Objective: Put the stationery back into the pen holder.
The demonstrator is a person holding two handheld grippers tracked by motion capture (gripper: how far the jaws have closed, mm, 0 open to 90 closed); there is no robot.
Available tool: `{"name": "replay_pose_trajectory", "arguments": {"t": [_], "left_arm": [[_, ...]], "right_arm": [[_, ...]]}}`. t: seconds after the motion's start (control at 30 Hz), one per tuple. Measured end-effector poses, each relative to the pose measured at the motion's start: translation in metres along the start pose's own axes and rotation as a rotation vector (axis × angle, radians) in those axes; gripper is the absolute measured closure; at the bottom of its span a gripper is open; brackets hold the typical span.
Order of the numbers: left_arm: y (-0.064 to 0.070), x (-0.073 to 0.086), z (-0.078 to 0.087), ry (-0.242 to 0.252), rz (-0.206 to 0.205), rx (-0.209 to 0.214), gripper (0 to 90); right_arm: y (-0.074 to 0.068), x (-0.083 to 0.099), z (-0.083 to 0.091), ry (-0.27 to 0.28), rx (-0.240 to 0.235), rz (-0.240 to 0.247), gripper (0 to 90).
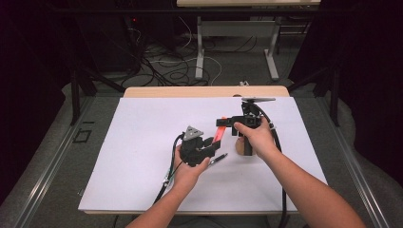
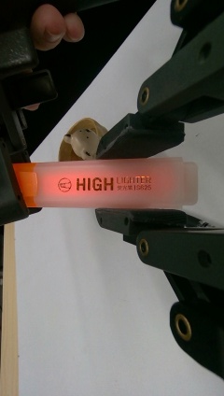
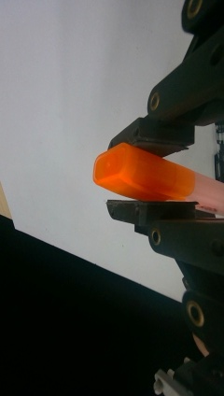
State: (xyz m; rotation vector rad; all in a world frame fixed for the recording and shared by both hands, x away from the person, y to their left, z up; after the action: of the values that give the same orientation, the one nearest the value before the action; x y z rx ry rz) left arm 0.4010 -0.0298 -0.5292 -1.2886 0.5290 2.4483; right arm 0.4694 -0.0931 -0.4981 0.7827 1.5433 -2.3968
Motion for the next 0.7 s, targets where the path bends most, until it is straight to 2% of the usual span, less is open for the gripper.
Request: {"name": "replay_pose_trajectory", "arguments": {"t": [0.03,0.2,0.43,0.53,0.63,0.7], "left_arm": [[0.0002,-0.0001,-0.0001,0.001,0.002,0.0,65.9],[0.0005,-0.0008,0.0001,0.005,0.001,0.003,65.9],[-0.0002,0.0005,-0.0009,-0.006,-0.007,0.003,65.6],[0.0,0.0007,-0.0022,-0.008,-0.002,0.005,64.9],[-0.0006,0.002,-0.0035,-0.015,0.007,-0.001,60.5],[-0.0019,0.0036,-0.0034,-0.028,-0.005,-0.002,58.2]], "right_arm": [[-0.0008,0.0,0.0002,0.001,-0.002,-0.017,71.5],[-0.0005,0.0005,0.0015,0.0,-0.031,-0.044,73.0],[-0.0012,-0.0001,0.001,0.012,-0.045,-0.052,74.2],[-0.0009,0.0006,0.0015,0.002,-0.039,-0.049,74.4],[0.0011,-0.0024,0.0029,0.026,-0.027,-0.045,74.5],[0.0023,-0.0049,0.0042,0.042,-0.022,-0.046,74.5]]}}
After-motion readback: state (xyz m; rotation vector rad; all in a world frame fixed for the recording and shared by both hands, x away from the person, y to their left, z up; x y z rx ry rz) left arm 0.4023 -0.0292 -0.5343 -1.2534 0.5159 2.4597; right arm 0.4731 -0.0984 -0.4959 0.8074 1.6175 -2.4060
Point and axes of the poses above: each handheld gripper's, and its own axes: z roughly backward along the jaws, x roughly out of its underside, y roughly to its right, the point moved 10 cm from there along -z, roughly forward along the jaws, and after that the axes turned 15 degrees about -x, right-handed, at the moved point
